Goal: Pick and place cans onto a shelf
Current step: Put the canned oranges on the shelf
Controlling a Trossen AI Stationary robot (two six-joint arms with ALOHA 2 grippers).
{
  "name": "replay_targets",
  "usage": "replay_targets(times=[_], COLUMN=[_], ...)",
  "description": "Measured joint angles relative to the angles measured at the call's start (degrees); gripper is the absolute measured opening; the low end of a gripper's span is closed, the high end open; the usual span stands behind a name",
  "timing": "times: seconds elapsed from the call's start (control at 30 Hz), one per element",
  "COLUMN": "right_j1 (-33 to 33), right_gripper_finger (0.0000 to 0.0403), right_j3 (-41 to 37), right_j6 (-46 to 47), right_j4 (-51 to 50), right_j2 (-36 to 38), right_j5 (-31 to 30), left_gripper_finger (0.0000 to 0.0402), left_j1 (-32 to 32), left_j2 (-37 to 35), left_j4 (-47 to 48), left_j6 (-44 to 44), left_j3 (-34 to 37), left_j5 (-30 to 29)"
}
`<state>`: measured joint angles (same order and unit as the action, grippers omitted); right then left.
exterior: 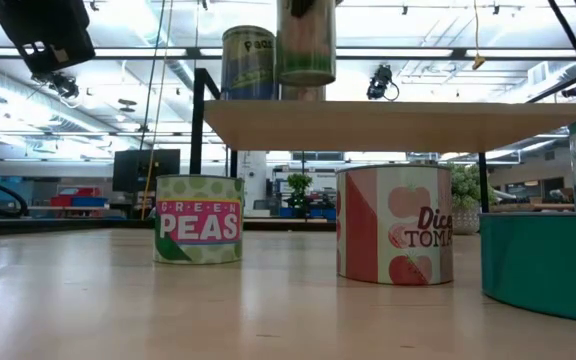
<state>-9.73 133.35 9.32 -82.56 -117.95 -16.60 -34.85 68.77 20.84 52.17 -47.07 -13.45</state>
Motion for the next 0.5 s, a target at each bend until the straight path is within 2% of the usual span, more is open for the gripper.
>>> replay_targets(times=[0.27, 0.5], right_j1=[3.4, 5.3], right_gripper_finger=[0.0313, 0.0313], right_j3=[-4.1, -5.4], right_j6=[-3.5, -1.5], right_j4=[1.1, 2.0], right_j2=[0.1, 0.0], right_j5=[5.3, 5.7], left_gripper_finger=[0.0172, 0.0172], left_j1=[-0.4, -0.4], left_j2=[0.0, 0.0], left_j4=[0.0, 0.0], left_j6=[1.7, 2.3], left_j3=[0.0, 0.0], left_j5=[0.0, 0.2])
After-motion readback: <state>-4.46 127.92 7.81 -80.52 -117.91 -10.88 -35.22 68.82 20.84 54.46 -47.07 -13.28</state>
